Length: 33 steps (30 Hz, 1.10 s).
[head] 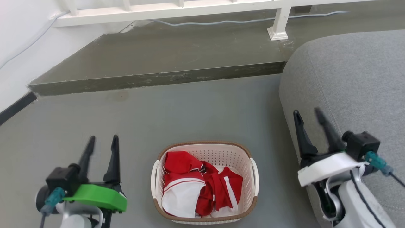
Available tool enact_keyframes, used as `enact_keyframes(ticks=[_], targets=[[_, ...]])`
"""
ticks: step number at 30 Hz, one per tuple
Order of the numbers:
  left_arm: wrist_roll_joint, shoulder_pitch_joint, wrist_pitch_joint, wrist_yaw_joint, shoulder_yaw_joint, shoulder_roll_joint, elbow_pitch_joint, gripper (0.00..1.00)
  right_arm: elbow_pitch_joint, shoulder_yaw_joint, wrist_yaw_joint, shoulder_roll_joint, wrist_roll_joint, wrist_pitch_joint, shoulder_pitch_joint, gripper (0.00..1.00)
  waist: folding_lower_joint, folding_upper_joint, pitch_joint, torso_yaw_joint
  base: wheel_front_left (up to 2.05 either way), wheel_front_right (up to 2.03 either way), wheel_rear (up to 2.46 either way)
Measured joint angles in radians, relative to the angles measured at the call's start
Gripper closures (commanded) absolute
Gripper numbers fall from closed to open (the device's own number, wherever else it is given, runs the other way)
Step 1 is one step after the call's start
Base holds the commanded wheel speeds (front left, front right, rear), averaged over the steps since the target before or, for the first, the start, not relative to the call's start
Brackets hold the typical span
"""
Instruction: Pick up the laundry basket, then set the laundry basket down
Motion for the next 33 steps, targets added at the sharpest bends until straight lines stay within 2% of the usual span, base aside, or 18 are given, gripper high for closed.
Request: enact_keyframes(ticks=[6, 12, 19, 33], targets=[[-0.009, 0.019, 0.004, 0.000, -0.003, -0.010, 0.035, 1.00, 0.032, 0.004, 0.000, 0.013, 0.009, 0.000, 0.040, 1.00, 0.0000, 0.0000, -0.001, 0.000, 0.00, 0.00, 0.00], [-0.076, 0.019, 0.022, 0.000, 0.006, -0.012, 0.040, 1.00, 0.031, -0.005, 0.001, 0.016, 0.074, 0.009, 0.040, 1.00, 0.0000, 0.0000, -0.006, 0.003, 0.00, 0.00, 0.00], [-0.194, 0.019, 0.050, 0.000, 0.019, -0.013, 0.050, 1.00, 0.031, -0.026, 0.009, 0.019, 0.193, 0.031, 0.040, 1.00, 0.0000, 0.0000, -0.010, 0.005, 0.00, 0.00, 0.00], [-0.359, 0.019, 0.103, -0.001, 0.051, -0.021, 0.061, 1.00, 0.032, -0.077, 0.018, 0.025, 0.378, 0.081, 0.040, 1.00, 0.0001, 0.0000, -0.019, 0.010, 0.00, 0.00, 0.00]])
